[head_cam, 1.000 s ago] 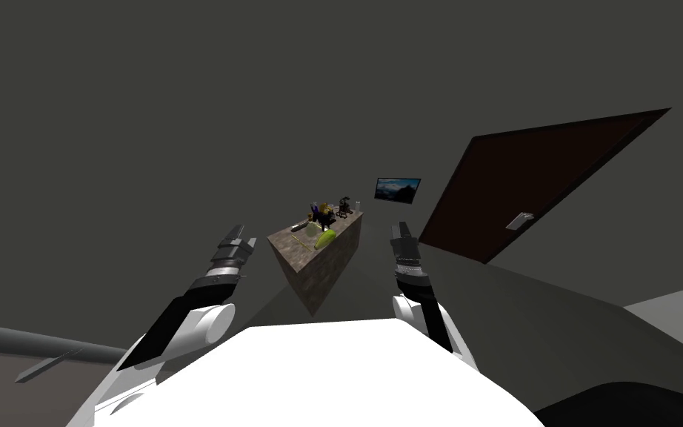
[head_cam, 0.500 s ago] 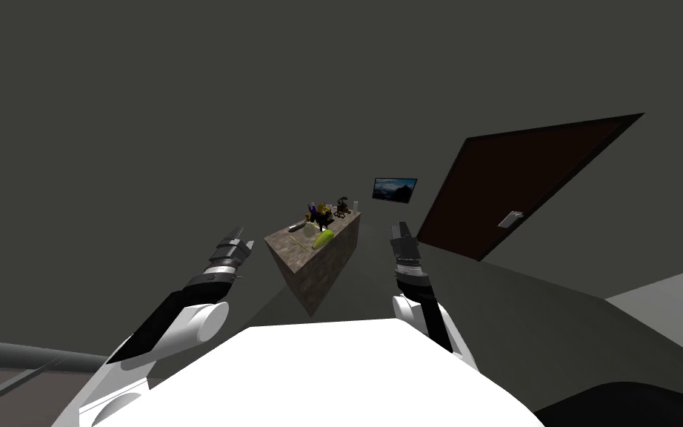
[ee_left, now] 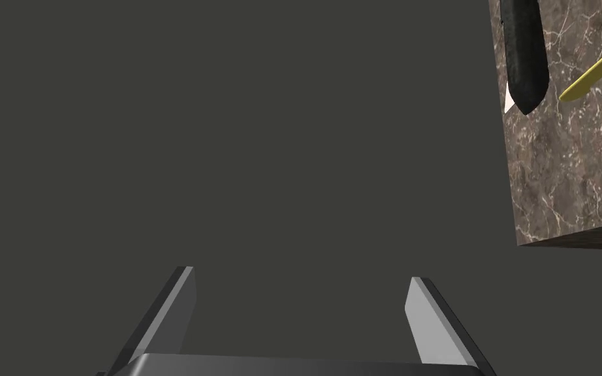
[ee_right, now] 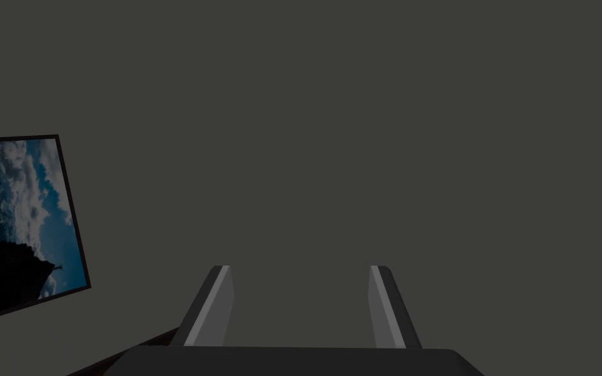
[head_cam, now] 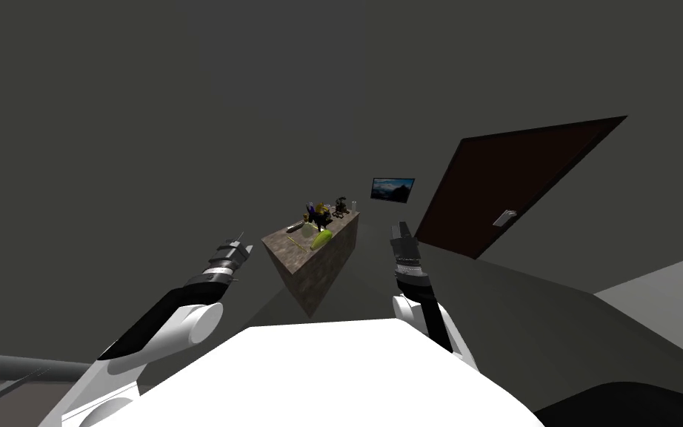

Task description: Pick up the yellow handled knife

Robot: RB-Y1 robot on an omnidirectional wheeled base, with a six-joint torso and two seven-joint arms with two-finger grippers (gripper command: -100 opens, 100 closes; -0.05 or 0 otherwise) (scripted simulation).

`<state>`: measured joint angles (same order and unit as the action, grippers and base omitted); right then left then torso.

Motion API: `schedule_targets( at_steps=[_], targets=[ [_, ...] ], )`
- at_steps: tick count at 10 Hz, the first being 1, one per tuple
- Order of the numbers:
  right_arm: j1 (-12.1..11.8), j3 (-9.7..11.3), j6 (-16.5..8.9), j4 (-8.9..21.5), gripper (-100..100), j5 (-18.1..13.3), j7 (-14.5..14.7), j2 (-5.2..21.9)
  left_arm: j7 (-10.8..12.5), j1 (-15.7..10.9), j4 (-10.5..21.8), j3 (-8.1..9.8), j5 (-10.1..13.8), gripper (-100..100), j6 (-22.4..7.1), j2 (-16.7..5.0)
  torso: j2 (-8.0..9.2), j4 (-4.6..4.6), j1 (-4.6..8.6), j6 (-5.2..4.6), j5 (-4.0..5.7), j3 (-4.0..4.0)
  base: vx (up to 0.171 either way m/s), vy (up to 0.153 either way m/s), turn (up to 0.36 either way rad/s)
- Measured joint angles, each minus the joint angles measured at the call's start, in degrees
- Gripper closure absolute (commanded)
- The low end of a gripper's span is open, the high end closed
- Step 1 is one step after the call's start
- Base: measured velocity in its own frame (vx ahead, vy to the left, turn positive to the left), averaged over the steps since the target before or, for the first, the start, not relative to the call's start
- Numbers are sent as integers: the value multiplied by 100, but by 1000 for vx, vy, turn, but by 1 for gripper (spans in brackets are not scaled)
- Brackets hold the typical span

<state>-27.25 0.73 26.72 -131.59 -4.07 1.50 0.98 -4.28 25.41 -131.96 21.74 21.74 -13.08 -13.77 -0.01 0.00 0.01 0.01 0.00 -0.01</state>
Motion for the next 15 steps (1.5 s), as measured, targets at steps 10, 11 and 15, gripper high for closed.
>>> schedule_targets(
  at_steps=[10, 11, 15],
  targets=[
    [0, 0, 0, 0, 0, 0, 0, 0, -73, -115, 102, 415, 490, -100, -1463, -372, -4, -1, 1, -2, 0, -3, 11, -10, -52],
    [0, 0, 0, 0, 0, 0, 0, 0, -83, -131, 104, 444, 524, -100, -1644, -402, -6, -1, 1, 0, 0, -3, 32, -10, -115],
    [0, 0, 0, 0, 0, 0, 0, 0, -131, -154, 187, 583, 769, -100, -2310, -652, -7, -2, 2, -2, 1, -4, 22, -8, -55]
  ],
)
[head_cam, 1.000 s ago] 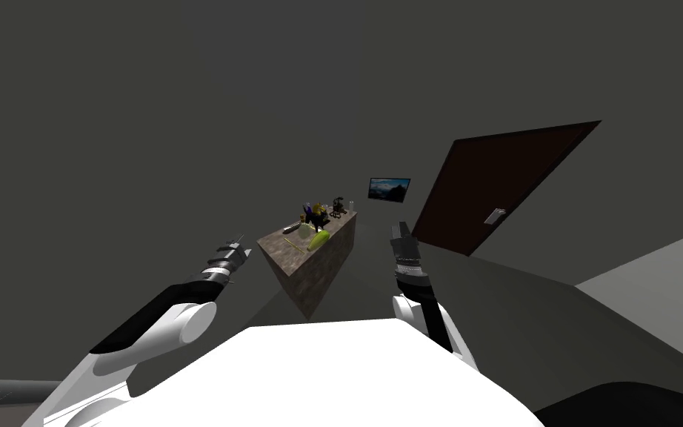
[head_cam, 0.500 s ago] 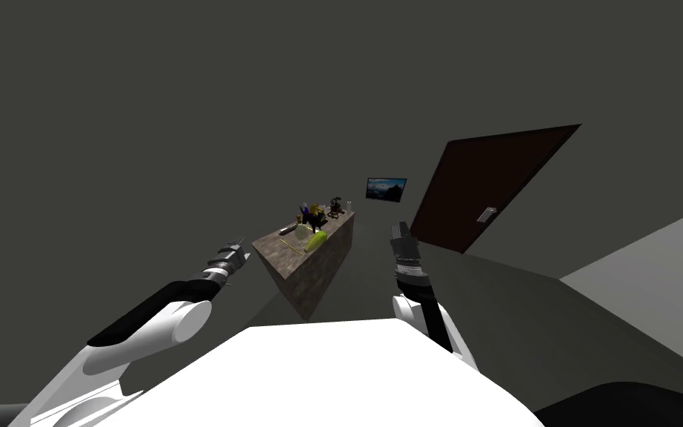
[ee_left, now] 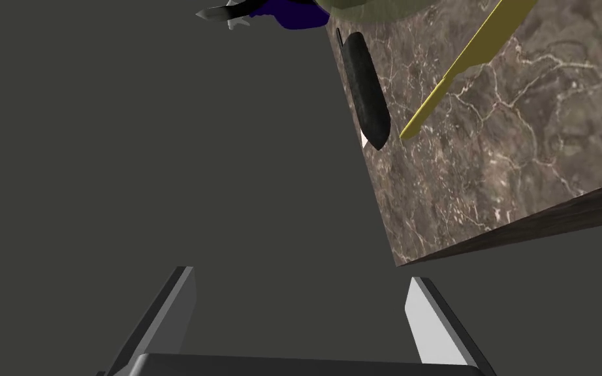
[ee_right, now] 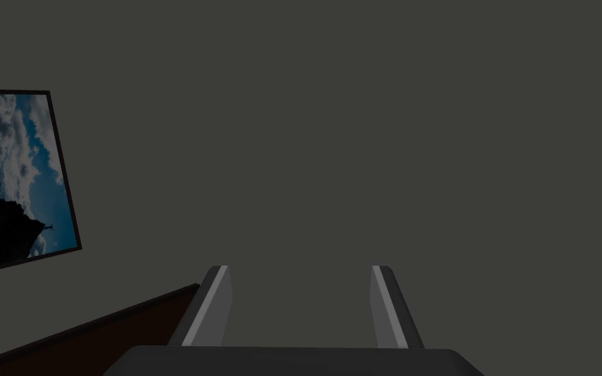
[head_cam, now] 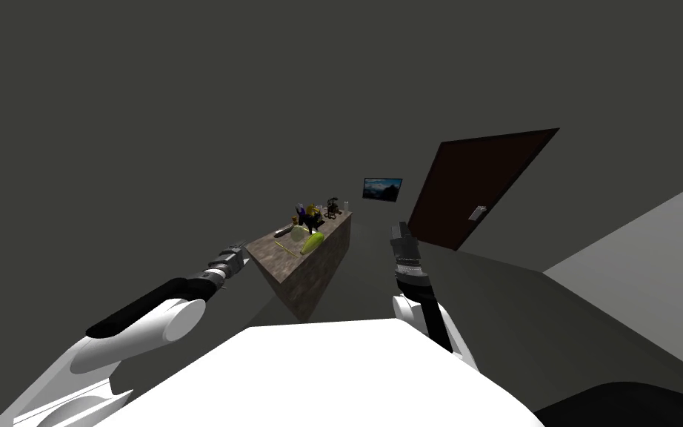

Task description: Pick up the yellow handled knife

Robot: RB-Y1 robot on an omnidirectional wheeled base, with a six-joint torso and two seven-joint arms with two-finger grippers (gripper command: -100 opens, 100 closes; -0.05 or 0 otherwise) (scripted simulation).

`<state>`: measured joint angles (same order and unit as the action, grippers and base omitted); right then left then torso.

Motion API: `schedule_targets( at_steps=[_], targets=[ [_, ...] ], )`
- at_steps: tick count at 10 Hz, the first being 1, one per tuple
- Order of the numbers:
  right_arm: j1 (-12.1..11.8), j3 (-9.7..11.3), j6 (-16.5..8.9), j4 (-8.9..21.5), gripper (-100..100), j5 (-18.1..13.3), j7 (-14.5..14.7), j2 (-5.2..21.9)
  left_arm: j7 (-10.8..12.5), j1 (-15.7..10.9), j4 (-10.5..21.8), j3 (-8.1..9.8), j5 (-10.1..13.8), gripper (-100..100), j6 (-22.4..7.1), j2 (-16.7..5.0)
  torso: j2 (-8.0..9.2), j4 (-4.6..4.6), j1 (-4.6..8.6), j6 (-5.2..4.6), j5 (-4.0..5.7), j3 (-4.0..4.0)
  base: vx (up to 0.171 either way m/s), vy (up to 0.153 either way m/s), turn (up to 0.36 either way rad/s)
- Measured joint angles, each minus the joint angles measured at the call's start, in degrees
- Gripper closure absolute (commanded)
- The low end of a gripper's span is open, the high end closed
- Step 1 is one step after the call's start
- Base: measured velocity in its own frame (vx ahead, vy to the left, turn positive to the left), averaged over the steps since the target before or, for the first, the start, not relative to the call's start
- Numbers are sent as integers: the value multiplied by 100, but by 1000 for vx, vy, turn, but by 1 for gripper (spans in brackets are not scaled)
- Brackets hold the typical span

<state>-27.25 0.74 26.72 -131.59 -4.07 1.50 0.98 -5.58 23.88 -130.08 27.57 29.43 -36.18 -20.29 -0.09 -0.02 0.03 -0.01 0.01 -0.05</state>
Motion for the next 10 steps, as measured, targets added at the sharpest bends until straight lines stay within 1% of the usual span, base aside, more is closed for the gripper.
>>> schedule_targets(
  at_steps=[2, 4, 5, 6, 8, 10],
  targets=[
    [0, 0, 0, 0, 0, 0, 0, 0, -24, -1, 27, 26, 63, -100, -275, -58, 3, 0, -3, 2, -1, 1, 18, -5, -67],
    [-1, 0, 0, 0, 0, 0, 0, 0, -48, -54, 82, 74, 160, -100, -615, -195, -2, -1, -2, 2, -1, -2, 23, -3, -35],
    [-1, -1, 0, 0, 0, 0, 0, 0, -61, -41, 94, 71, 175, -100, -717, -199, 1, 0, -3, 3, -1, 0, 30, -10, -126],
    [0, 0, 0, 0, 0, 0, 0, 0, -87, -40, 122, 83, 234, -100, -854, -269, -2, 0, -1, 0, 0, -1, 39, -5, -75],
    [-1, -1, 0, 0, 0, 0, 0, 0, -99, -72, 145, 101, 278, -100, -1149, -340, -1, -1, -4, 3, -1, -1, 27, 1, -55],
    [-1, -1, 0, 0, 0, 0, 0, 0, -127, -129, 229, 117, 369, -100, -1487, -486, -5, -1, -5, 2, -1, -3, 44, -1, -112]
  ],
)
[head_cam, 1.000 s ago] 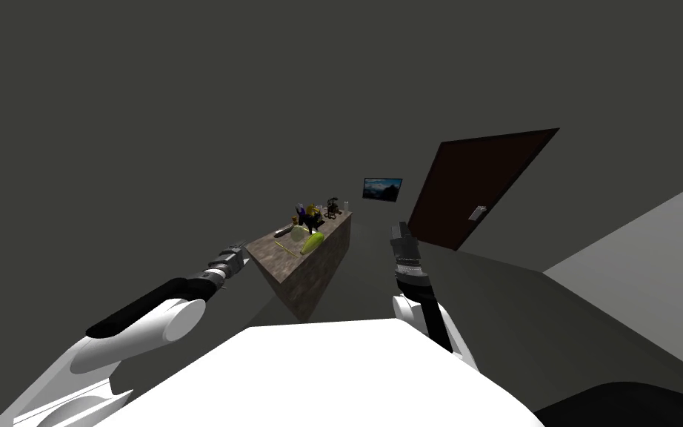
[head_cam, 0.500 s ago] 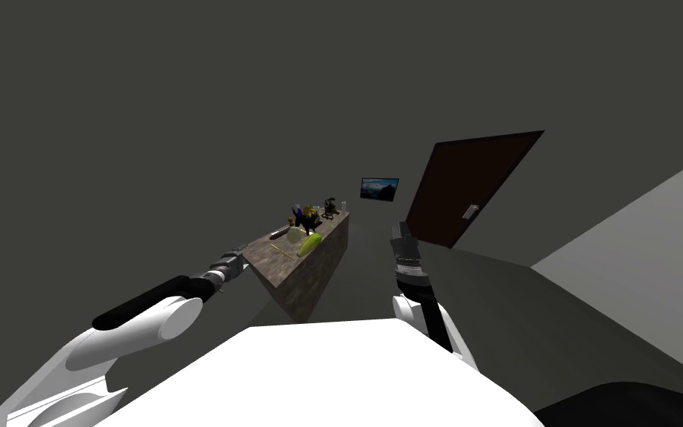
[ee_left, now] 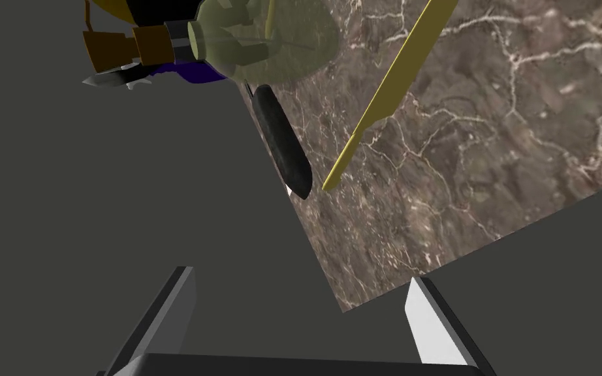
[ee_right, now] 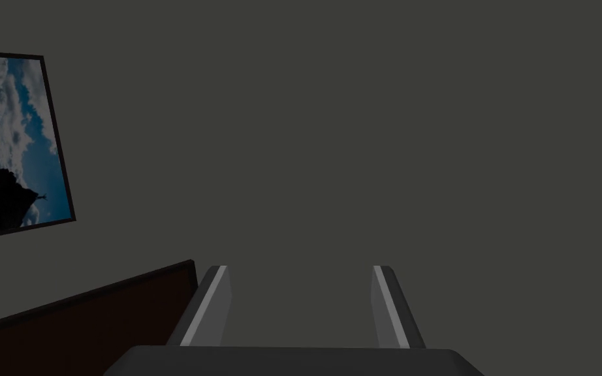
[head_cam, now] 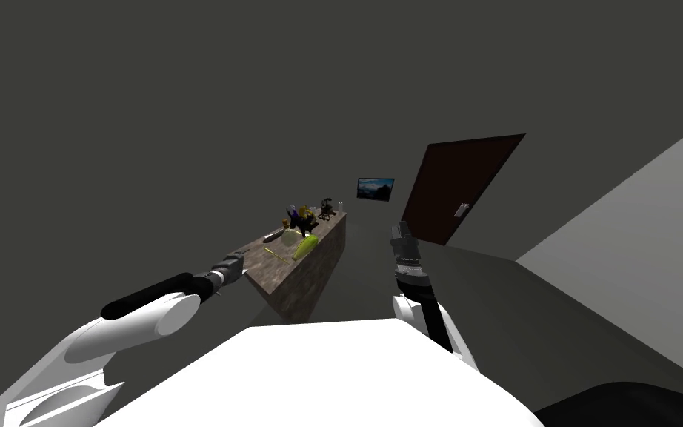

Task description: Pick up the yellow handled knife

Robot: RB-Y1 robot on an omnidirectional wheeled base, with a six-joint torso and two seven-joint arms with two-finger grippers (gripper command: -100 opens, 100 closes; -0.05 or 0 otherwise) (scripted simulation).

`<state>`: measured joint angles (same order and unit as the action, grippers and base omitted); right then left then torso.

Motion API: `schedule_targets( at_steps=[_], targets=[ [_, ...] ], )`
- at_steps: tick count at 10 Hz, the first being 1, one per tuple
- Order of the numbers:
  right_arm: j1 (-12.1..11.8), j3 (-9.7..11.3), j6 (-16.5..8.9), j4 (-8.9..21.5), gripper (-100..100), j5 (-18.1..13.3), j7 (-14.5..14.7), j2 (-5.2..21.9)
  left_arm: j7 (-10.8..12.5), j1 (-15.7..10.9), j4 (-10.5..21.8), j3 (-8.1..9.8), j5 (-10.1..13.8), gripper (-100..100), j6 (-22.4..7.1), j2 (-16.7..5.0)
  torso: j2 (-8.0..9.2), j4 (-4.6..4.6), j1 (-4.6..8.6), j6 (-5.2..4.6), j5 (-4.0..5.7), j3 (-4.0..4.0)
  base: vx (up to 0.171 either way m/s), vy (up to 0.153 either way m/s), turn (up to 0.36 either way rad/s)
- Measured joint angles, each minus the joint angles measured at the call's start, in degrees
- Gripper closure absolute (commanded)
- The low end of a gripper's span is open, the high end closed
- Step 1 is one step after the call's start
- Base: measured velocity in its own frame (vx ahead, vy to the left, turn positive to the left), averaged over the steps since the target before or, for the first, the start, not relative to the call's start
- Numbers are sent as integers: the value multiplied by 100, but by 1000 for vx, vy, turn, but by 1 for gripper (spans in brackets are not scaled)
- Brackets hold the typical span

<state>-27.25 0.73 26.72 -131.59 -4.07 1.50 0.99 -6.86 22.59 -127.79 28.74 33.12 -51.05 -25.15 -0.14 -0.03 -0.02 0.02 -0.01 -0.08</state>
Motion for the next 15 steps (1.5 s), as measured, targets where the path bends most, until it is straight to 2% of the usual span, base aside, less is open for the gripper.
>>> schedule_targets(
  at_steps=[1, 3, 7, 9, 12, 14, 15],
  targets=[
    [0, 0, 0, 0, 0, 0, 0, 0, -28, -7, 55, 16, 88, -100, -173, -106, -6, -1, 3, -2, 1, -3, 48, -2, -74],
    [0, 0, 0, 0, 0, 0, 0, 0, -63, -22, 105, -5, 114, -100, -464, -151, 3, 0, 2, 2, 0, 1, 29, 1, -64],
    [0, 0, 0, 0, 0, 0, 0, 0, -145, -52, 256, 12, 324, -100, -1038, -413, -2, 0, 0, -2, 0, -1, 38, 6, -79],
    [0, 0, 0, 0, 0, 0, 0, 0, -166, -67, 287, -4, 354, -100, -1301, -467, 3, 0, 2, 2, 0, 1, 31, 2, -65],
    [0, 0, 0, 0, 0, 0, 0, 0, -232, -143, 461, -78, 467, -100, -1767, -689, -6, -1, 0, 0, 0, -4, 50, 9, -97],
    [0, 0, 0, 0, 0, 0, 0, 0, -280, -98, 474, -61, 545, -100, -2020, -747, 1, 0, -1, 3, -1, 0, 39, 7, -72],
    [0, 0, 0, 0, 0, 0, 0, 0, -294, -114, 509, -73, 603, -100, -2175, -842, -4, -1, 2, -1, 0, -2, 51, 14, -85]
  ],
)
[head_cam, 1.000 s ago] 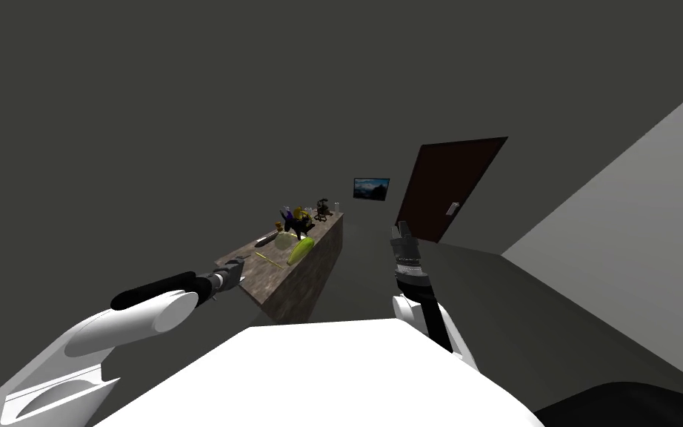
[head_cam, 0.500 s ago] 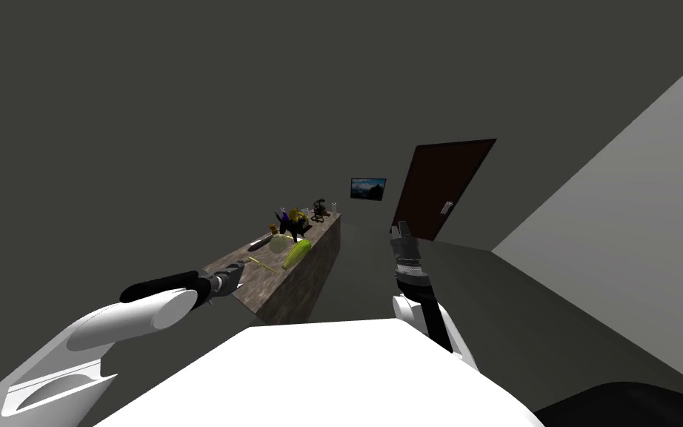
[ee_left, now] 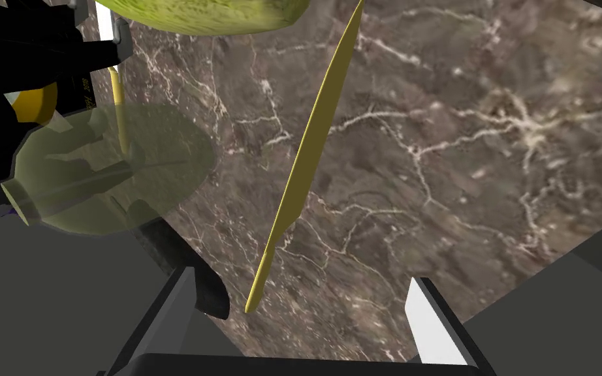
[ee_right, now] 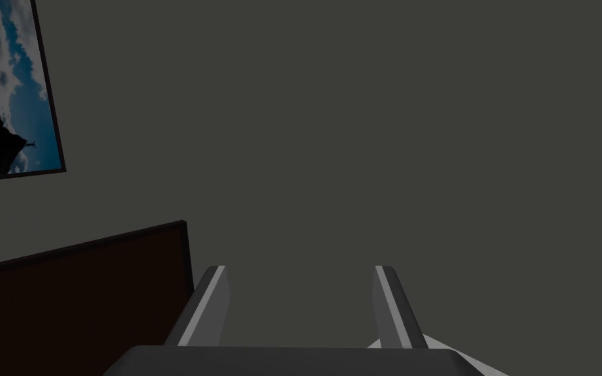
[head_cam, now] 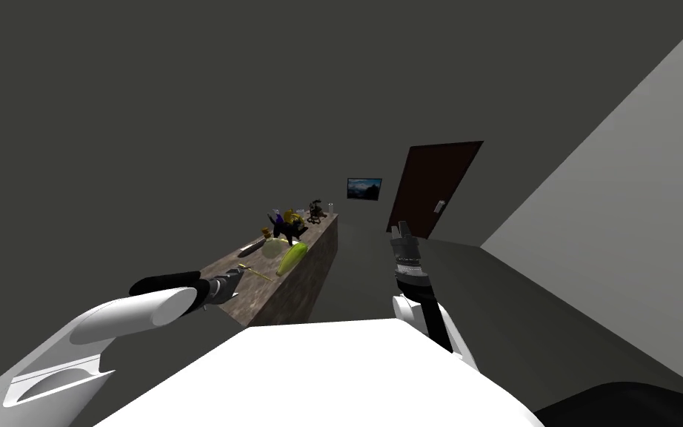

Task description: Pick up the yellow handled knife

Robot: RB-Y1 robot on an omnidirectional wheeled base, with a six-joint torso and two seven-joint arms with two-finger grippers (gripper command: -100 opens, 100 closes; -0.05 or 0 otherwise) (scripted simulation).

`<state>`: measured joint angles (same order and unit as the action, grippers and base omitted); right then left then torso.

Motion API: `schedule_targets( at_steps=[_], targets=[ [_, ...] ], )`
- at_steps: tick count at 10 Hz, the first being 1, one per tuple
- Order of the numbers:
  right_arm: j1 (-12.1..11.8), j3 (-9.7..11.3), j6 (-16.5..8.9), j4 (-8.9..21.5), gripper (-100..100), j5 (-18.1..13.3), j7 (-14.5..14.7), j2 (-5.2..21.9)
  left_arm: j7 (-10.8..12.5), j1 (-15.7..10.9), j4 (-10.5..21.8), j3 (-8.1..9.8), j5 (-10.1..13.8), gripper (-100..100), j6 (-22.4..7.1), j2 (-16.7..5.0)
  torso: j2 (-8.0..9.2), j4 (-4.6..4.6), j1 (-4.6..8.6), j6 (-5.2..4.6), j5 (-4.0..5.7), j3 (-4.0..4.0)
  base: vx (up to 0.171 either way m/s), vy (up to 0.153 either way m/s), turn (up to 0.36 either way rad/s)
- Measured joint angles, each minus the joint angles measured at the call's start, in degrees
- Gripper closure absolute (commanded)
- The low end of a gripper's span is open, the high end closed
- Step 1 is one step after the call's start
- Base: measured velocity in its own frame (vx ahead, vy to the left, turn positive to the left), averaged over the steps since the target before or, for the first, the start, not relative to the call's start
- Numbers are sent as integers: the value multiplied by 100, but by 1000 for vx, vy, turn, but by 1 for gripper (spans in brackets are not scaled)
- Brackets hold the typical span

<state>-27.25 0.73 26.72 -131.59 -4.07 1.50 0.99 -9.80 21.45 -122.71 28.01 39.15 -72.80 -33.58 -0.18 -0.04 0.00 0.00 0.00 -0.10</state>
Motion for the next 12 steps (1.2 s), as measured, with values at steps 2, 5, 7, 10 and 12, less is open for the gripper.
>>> schedule_targets(
  at_steps=[2, 5, 7, 10, 12],
  targets=[
    [0, 0, 0, 0, 0, 0, 0, 0, -61, -34, 137, -59, 69, -100, -300, -134, -5, -1, -6, 2, -2, -3, 58, 21, -98],
    [-1, -1, 0, 0, 0, 0, 0, 0, -120, -71, 235, -118, 178, -100, -781, -340, -2, -1, -6, 5, -2, -2, 55, 25, -109],
    [-1, -1, 0, 0, 0, 0, 0, 0, -156, -138, 373, -211, 217, -100, -1091, -486, -2, -1, -5, 5, -2, -2, 54, 25, -101],
    [0, 0, 0, 0, 0, 0, 0, 0, -230, -135, 480, -292, 320, -100, -1528, -707, -1, -1, -5, 3, -1, -1, 46, 24, -68],
    [-1, -1, 0, 0, 0, 0, 0, 0, -265, -105, 509, -327, 380, -100, -1796, -826, 0, -1, -6, 4, -2, -1, 59, 43, -120]
  ],
)
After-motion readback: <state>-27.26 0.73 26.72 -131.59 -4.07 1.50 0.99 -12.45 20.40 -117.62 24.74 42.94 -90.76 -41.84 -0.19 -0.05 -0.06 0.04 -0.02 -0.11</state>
